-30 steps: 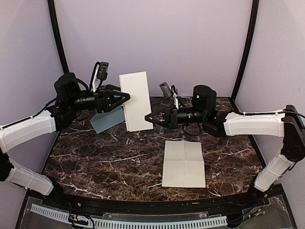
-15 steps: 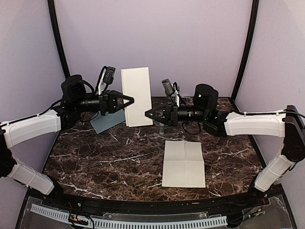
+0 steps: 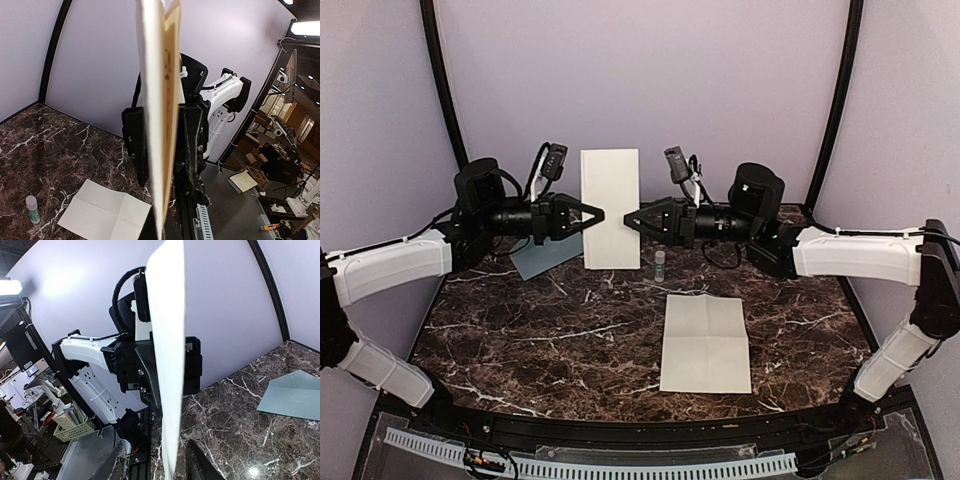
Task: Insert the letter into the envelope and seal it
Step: Fold the letter, then place the letter in the envelope.
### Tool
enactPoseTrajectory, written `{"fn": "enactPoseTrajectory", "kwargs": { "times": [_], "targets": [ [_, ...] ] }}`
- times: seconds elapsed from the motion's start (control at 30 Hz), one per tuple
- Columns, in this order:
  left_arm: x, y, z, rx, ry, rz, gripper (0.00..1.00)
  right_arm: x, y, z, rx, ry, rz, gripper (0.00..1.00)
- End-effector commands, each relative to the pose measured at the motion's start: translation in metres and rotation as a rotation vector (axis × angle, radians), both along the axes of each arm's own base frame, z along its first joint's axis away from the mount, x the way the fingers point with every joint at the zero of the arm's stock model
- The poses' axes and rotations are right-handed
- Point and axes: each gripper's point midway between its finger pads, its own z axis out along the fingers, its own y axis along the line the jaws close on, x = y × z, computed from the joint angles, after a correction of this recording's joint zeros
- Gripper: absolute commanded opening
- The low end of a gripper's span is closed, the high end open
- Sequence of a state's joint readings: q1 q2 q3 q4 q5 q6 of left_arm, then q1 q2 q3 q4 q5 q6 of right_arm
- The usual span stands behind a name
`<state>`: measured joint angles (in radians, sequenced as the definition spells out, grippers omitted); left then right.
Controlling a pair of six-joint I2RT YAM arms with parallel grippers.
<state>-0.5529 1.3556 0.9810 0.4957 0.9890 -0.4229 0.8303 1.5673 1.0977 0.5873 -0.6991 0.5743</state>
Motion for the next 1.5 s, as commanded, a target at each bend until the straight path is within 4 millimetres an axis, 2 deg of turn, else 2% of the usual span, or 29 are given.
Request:
{"fn": "enactPoseTrajectory", "kwargs": {
  "times": [0.0,0.13,0.23,0.27,0.33,0.37,0.4,0.43,0.5,0.57,0.77,0.9,0.93,0.97,1.0,1.03,1.07,1.1,1.13,1.17,1.2,1.23,1.27,1.3,1.33,1.37,1.4,1.47],
  "targets": [
    [-0.006,-0.003,0.01,-0.002,-0.042,-0.034,0.0,0.005,-0.001,0.032,0.07,-0.08,-0.005,0.33],
    [-0.007,-0.007,0.006,0.018,-0.039,-0.044,0.0,0.005,0.0,0.036,0.073,-0.087,-0.003,0.18],
    [-0.006,-0.01,0.001,0.041,-0.04,-0.038,0.0,0.008,0.001,0.034,0.071,-0.082,-0.01,0.01],
    [-0.006,-0.011,0.0,0.045,-0.039,-0.037,0.0,0.01,0.001,0.033,0.069,-0.08,-0.017,0.0],
    [-0.003,-0.011,-0.001,0.052,-0.039,-0.024,0.14,0.016,-0.001,0.033,0.066,-0.075,-0.035,0.0],
    [-0.001,-0.011,-0.004,0.061,-0.039,-0.012,0.33,0.018,-0.003,0.033,0.066,-0.076,-0.045,0.0],
    [0.0,-0.011,-0.005,0.066,-0.04,-0.005,0.44,0.021,-0.006,0.032,0.066,-0.075,-0.058,0.0],
    [0.004,-0.01,-0.008,0.079,-0.043,0.016,0.61,0.025,-0.009,0.033,0.067,-0.073,-0.072,0.0],
    [0.013,-0.008,-0.012,0.11,-0.05,0.058,0.73,0.032,-0.018,0.033,0.068,-0.073,-0.106,0.0],
    [0.029,-0.003,-0.017,0.145,-0.048,0.125,0.79,0.036,-0.03,0.033,0.073,-0.082,-0.132,0.0],
    [0.077,0.032,-0.029,0.227,-0.063,0.314,0.88,0.044,-0.08,0.034,0.06,-0.112,-0.283,0.0],
    [0.13,0.071,-0.045,0.286,0.004,0.506,0.88,0.044,-0.108,0.028,0.018,-0.124,-0.377,0.0],
    [0.148,0.084,-0.057,0.314,0.035,0.57,0.89,0.044,-0.114,0.027,0.013,-0.125,-0.393,0.0],
    [0.158,0.089,-0.057,0.319,0.053,0.596,0.88,0.044,-0.12,0.027,0.01,-0.125,-0.404,0.0],
    [0.174,0.101,-0.072,0.342,0.092,0.637,0.89,0.042,-0.124,0.027,0.011,-0.127,-0.412,0.0],
    [0.187,0.105,-0.084,0.354,0.139,0.66,0.88,0.041,-0.128,0.027,0.012,-0.128,-0.417,0.0],
    [0.201,0.119,-0.084,0.358,0.158,0.71,0.88,0.039,-0.13,0.026,0.011,-0.13,-0.421,0.0],
    [0.216,0.132,-0.105,0.383,0.222,0.747,0.88,0.037,-0.133,0.026,0.011,-0.135,-0.423,0.0],
    [0.226,0.14,-0.106,0.393,0.238,0.779,0.88,0.036,-0.134,0.025,0.01,-0.136,-0.424,0.0],
    [0.239,0.152,-0.125,0.414,0.283,0.805,0.88,0.035,-0.135,0.023,0.008,-0.136,-0.425,0.0],
    [0.248,0.158,-0.127,0.418,0.289,0.829,0.88,0.035,-0.135,0.021,0.006,-0.132,-0.425,0.0],
    [0.258,0.169,-0.143,0.435,0.32,0.852,0.88,0.034,-0.136,0.019,0.005,-0.128,-0.425,0.0],
    [0.266,0.175,-0.144,0.439,0.318,0.875,0.88,0.033,-0.136,0.018,0.006,-0.125,-0.421,0.0],
    [0.274,0.185,-0.161,0.458,0.347,0.893,0.88,0.032,-0.137,0.017,0.007,-0.123,-0.417,0.0],
    [0.282,0.19,-0.162,0.462,0.345,0.914,0.88,0.031,-0.136,0.016,0.008,-0.12,-0.413,0.0],
    [0.289,0.2,-0.176,0.476,0.37,0.931,0.88,0.03,-0.136,0.015,0.008,-0.117,-0.409,0.0],
    [0.294,0.204,-0.176,0.479,0.37,0.942,0.88,0.03,-0.136,0.015,0.007,-0.115,-0.407,0.0],
    [0.306,0.217,-0.195,0.504,0.396,0.969,0.88,0.03,-0.137,0.014,0.004,-0.112,-0.405,0.0]
  ]
}}
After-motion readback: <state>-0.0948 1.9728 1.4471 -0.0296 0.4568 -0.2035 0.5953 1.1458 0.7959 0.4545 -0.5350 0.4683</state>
